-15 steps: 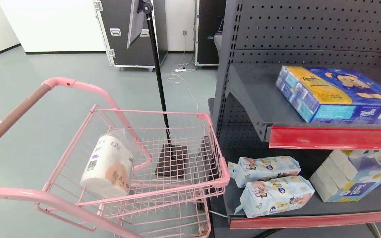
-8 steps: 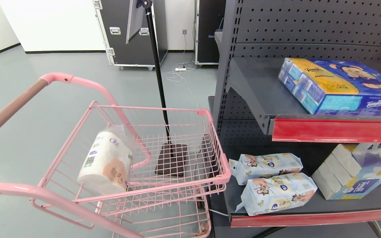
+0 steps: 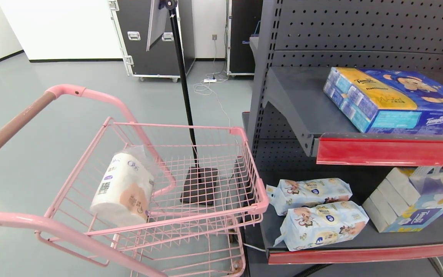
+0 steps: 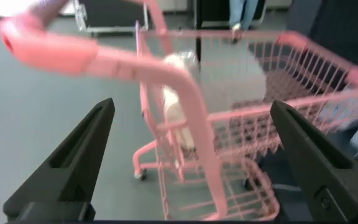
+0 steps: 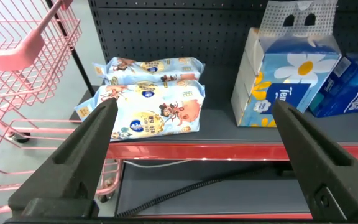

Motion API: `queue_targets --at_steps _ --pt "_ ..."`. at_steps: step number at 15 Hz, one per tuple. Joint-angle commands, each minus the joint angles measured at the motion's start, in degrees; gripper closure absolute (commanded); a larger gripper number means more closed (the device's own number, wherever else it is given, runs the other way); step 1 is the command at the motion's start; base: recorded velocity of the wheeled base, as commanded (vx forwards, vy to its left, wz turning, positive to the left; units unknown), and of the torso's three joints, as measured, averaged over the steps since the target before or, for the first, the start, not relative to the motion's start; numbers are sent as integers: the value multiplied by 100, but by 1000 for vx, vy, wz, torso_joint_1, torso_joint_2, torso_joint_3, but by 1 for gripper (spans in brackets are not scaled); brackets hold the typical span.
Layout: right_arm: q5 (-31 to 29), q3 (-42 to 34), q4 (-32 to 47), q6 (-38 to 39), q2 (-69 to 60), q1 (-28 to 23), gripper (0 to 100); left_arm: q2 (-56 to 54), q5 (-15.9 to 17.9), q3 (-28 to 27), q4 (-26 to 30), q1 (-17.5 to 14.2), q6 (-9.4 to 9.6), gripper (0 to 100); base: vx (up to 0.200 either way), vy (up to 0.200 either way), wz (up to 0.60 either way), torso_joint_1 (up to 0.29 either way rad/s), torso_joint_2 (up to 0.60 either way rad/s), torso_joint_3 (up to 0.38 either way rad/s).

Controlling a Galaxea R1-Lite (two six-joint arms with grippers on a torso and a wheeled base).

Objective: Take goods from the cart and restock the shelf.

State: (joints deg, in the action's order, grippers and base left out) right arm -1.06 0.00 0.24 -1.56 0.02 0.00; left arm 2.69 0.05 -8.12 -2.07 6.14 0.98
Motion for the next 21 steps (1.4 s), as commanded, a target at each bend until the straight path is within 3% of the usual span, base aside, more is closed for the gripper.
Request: queue_targets --at_steps 1,3,5,8,9,12,13,15,21 --pt "9 0 2 -11 6 0 0 2947 206 -2431 -4 519 -388 0 0 0 0 0 0 0" --pt "9 0 2 -2 6 0 0 4521 426 -2800 -118 502 -344 0 0 0 0 0 0 0" --pt "9 0 2 -2 6 0 0 5865 558 -3222 -637 379 -370 0 0 0 0 0 0 0" --pt "9 0 2 -2 6 0 0 7992 531 -4497 -338 405 -326 0 0 0 0 0 0 0" --pt "9 0 2 -2 6 0 0 8344 505 -4734 -153 414 -317 0 0 0 0 0 0 0" --pt "9 0 2 -2 6 0 0 9117 496 -5173 919 467 219 0 0 0 0 0 0 0" --pt "9 0 2 -2 6 0 0 9319 496 -5173 1060 449 289 0 0 0 0 0 0 0" --pt "9 0 2 -2 6 0 0 9583 487 -5182 1060 352 307 0 0 0 0 0 0 0" --pt "9 0 2 -2 6 0 0 10550 373 -5868 1121 185 500 0 0 0 0 0 0 0"
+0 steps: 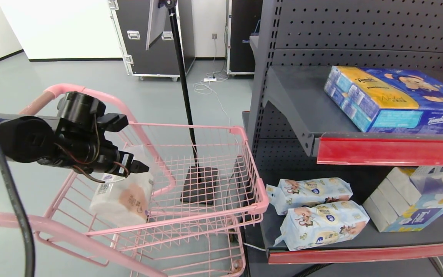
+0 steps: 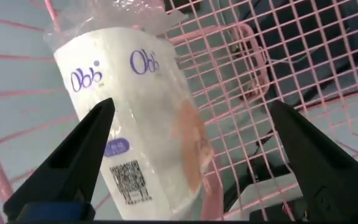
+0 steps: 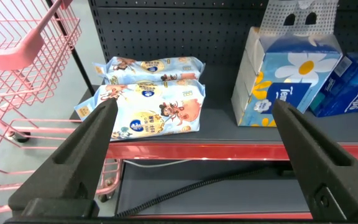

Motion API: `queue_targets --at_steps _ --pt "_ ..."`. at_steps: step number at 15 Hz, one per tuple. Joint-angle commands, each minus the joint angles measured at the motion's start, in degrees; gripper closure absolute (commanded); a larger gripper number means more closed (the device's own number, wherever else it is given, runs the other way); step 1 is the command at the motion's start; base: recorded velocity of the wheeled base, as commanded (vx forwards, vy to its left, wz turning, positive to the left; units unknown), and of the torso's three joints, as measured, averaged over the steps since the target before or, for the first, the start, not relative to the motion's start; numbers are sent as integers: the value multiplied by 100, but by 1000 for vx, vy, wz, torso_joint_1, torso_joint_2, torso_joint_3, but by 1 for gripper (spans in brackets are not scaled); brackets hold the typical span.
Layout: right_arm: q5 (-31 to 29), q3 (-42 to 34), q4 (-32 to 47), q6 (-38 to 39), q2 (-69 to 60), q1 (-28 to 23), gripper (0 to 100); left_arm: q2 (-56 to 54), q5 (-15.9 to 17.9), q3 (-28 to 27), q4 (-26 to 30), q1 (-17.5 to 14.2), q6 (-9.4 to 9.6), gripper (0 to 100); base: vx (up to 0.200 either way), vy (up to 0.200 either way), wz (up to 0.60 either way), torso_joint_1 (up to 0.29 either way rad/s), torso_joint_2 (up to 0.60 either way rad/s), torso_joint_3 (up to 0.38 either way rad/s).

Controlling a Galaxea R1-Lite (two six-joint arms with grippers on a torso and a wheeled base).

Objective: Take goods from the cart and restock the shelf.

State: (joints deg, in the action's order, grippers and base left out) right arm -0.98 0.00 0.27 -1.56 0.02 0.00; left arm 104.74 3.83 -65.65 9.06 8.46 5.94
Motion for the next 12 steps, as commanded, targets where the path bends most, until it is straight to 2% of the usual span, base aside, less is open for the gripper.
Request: queue_targets --at_steps 1,3,8,12 --pt "1 0 0 -2 6 0 0 389 -84 -185 140 -73 101 0 0 0 0 0 0 0" --pt "1 0 0 -2 6 0 0 407 -137 -238 254 -204 259 0 0 0 0 0 0 0" --pt "1 0 0 -2 6 0 0 407 -181 -370 263 -371 303 0 0 0 0 0 0 0" --pt "1 0 0 -20 6 0 0 556 -427 -414 281 -451 312 0 0 0 0 0 0 0"
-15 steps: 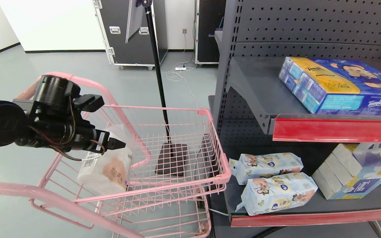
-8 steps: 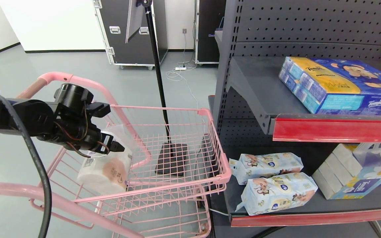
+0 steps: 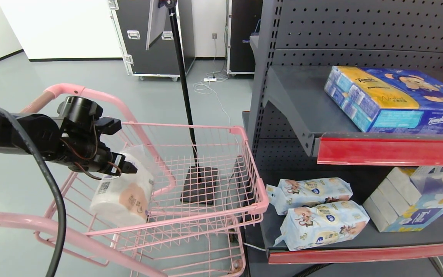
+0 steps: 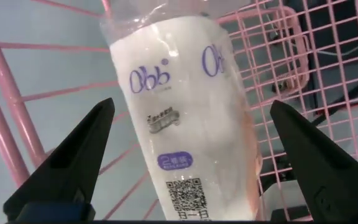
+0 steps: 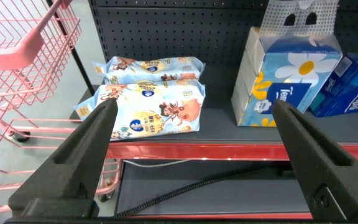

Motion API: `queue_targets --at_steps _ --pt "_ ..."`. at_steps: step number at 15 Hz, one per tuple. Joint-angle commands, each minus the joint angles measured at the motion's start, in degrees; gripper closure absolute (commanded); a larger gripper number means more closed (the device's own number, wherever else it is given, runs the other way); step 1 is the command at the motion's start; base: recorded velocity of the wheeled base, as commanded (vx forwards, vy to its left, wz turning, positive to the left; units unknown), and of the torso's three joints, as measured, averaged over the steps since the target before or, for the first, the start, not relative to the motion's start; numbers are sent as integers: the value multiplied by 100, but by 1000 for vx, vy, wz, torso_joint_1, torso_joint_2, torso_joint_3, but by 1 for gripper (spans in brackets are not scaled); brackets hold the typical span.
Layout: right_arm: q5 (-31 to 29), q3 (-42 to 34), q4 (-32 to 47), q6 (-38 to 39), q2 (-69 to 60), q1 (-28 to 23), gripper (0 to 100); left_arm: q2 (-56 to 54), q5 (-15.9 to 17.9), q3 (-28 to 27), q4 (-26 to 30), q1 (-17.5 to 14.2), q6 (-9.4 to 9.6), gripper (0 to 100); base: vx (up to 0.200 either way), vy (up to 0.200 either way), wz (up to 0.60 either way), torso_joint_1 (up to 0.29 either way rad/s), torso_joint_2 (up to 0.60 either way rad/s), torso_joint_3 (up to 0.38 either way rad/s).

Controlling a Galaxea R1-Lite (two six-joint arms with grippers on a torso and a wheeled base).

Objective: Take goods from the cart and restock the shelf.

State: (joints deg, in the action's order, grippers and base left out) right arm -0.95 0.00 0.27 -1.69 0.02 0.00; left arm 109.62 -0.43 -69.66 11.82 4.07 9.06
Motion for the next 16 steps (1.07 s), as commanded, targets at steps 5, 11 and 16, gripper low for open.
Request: queue_targets --at_steps 5,11,16 --pt "-2 0 0 -6 6 0 0 508 -239 -452 452 -12 0 0 0 0 0 0 0 0" --pt "-2 0 0 -6 6 0 0 939 -239 -1287 1235 -12 -9 0 0 0 0 0 0 0" --pt "-2 0 0 2 6 0 0 1167 -239 -1287 1305 -12 -9 0 0 0 0 0 0 0"
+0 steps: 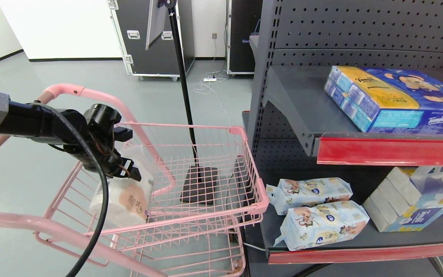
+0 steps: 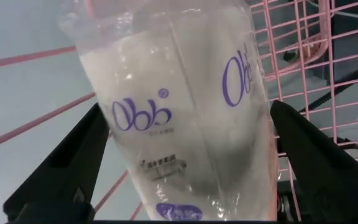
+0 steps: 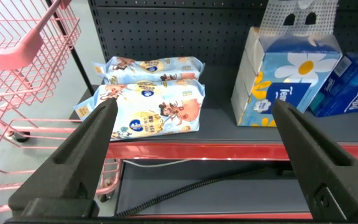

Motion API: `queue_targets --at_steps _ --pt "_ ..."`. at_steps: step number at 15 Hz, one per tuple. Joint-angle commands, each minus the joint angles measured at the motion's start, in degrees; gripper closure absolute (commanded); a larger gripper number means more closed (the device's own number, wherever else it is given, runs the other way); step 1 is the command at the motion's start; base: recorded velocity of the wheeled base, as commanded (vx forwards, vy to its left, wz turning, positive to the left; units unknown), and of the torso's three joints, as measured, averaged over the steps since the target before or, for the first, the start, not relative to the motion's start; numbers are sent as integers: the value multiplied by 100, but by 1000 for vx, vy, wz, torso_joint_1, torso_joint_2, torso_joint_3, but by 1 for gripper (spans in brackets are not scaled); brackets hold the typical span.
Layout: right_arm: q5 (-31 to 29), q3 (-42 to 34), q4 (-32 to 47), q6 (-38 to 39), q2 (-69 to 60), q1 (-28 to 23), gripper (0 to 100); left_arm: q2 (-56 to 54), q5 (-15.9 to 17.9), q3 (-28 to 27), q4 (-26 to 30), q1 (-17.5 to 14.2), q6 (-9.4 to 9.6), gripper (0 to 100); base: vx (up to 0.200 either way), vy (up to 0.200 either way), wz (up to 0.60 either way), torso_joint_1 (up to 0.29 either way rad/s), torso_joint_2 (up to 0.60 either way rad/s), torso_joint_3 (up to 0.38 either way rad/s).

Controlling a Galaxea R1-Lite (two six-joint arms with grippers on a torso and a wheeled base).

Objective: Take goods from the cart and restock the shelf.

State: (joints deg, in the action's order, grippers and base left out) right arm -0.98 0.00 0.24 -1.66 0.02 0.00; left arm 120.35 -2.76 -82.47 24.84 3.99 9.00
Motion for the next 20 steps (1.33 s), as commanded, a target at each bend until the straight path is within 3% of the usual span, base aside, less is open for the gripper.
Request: queue_targets --at_steps 1,10,11,16,20 --pt "1 0 2 -1 6 0 0 138 -6 -15 3 -3 -3 0 0 0 0 0 0 0" --pt "1 0 2 -1 6 0 0 525 -6 -252 -6 14 -30 0 0 0 0 0 0 0" --pt "1 0 2 -1 6 0 0 569 -15 -261 -6 14 -30 100 0 0 0 0 0 0" --pt "1 0 2 -1 6 0 0 499 -15 -235 56 41 -65 100 0 0 0 0 0 0" --pt "1 0 2 -1 6 0 0 -161 73 -287 47 41 -73 100 0 0 0 0 0 0"
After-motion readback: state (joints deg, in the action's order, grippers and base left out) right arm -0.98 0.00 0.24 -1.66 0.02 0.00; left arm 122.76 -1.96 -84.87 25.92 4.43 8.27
